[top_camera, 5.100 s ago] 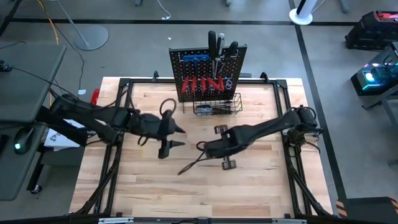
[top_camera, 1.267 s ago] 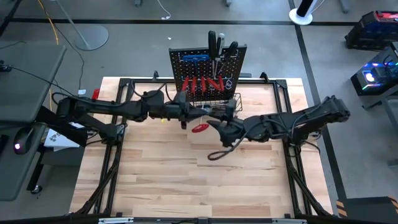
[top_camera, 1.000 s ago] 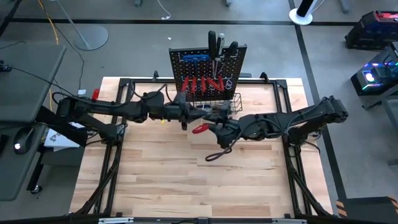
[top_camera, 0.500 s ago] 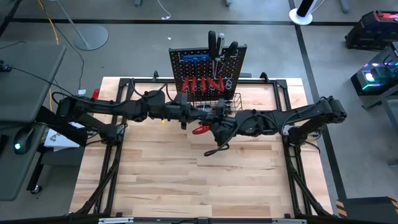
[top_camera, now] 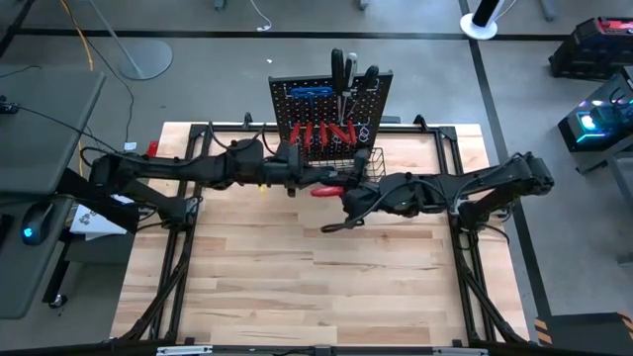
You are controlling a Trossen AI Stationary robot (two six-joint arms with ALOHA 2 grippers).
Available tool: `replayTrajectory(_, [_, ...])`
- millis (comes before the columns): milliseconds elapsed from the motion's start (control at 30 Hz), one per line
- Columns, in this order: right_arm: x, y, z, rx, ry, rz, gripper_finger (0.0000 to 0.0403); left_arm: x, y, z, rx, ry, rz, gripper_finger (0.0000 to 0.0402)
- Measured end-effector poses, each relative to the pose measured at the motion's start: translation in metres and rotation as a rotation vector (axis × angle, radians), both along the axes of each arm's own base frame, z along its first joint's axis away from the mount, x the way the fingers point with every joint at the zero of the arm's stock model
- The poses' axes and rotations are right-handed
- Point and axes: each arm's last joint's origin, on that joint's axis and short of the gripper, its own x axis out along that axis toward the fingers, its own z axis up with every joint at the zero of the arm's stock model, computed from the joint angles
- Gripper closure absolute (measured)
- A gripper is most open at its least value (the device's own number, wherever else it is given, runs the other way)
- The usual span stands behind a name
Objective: Hang tools onto peg board
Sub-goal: Hang the red allen wrench on the pegboard
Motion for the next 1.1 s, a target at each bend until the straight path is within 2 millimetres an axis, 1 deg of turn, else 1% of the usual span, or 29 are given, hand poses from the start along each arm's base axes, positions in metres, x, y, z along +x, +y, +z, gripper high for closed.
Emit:
replayTrajectory(67, [-0.009, -0.002, 0.003, 0.046, 0.005, -0.041, 0.0401, -0.006, 0.008, -0.004, 0.052, 0.072, 0.012, 0.0356])
replayTrajectory(167, [-0.027, -0.006, 0.016, 0.207, -0.055, -0.087, 0.0401, -0.017, 0.024, -0.007, 0.127, 0.165, 0.061, 0.0343])
replayTrajectory(233, [-0.040, -0.009, 0.015, 0.369, -0.065, -0.140, 0.0401, -0.027, 0.032, -0.007, 0.217, 0.232, 0.077, 0.0337])
replayTrajectory(300, [-0.053, -0.018, 0.014, 0.540, -0.082, -0.219, 0.0401, -0.039, 0.038, -0.006, 0.344, 0.309, 0.084, 0.0334])
replayTrajectory(333, [-0.062, -0.023, 0.018, 0.620, -0.112, -0.263, 0.0401, -0.045, 0.039, -0.006, 0.411, 0.355, 0.093, 0.0334])
replayTrajectory(400, [-0.081, -0.031, 0.023, 0.740, -0.201, -0.358, 0.0402, -0.054, 0.035, -0.008, 0.549, 0.454, 0.114, 0.0333])
replayTrajectory(467, [-0.095, -0.037, 0.018, 0.820, -0.280, -0.439, 0.0402, -0.058, 0.026, -0.009, 0.647, 0.531, 0.131, 0.0333])
replayTrajectory(533, [-0.104, -0.041, 0.007, 0.890, -0.363, -0.505, 0.0402, -0.058, 0.013, -0.011, 0.720, 0.553, 0.151, 0.0332])
replayTrajectory(600, [-0.109, -0.046, -0.011, 0.951, -0.436, -0.556, 0.0402, -0.055, -0.003, -0.016, 0.793, 0.550, 0.154, 0.0332])
replayTrajectory(667, [-0.110, -0.050, -0.025, 0.990, -0.534, -0.582, 0.0402, -0.052, -0.021, -0.025, 0.836, 0.536, 0.168, 0.0332])
replayTrajectory(767, [-0.100, -0.060, -0.042, 0.984, -0.633, -0.602, 0.0402, -0.050, -0.047, -0.041, 0.847, 0.486, 0.183, 0.0332])
replayTrajectory(800, [-0.096, -0.065, -0.043, 0.973, -0.657, -0.600, 0.0402, -0.051, -0.054, -0.044, 0.849, 0.463, 0.186, 0.0332])
replayTrajectory(867, [-0.090, -0.073, -0.039, 0.912, -0.677, -0.609, 0.0402, -0.054, -0.065, -0.048, 0.858, 0.432, 0.187, 0.0333])
replayTrajectory(933, [-0.083, -0.083, -0.034, 0.847, -0.675, -0.654, 0.0402, -0.058, -0.072, -0.045, 0.869, 0.402, 0.195, 0.0336])
replayTrajectory(1000, [-0.075, -0.092, -0.033, 0.784, -0.629, -0.694, 0.0402, -0.063, -0.075, -0.039, 0.882, 0.386, 0.212, 0.0341])
replayTrajectory(1100, [-0.064, -0.106, -0.024, 0.727, -0.597, -0.705, 0.0402, -0.071, -0.074, -0.031, 0.910, 0.368, 0.241, 0.0349])
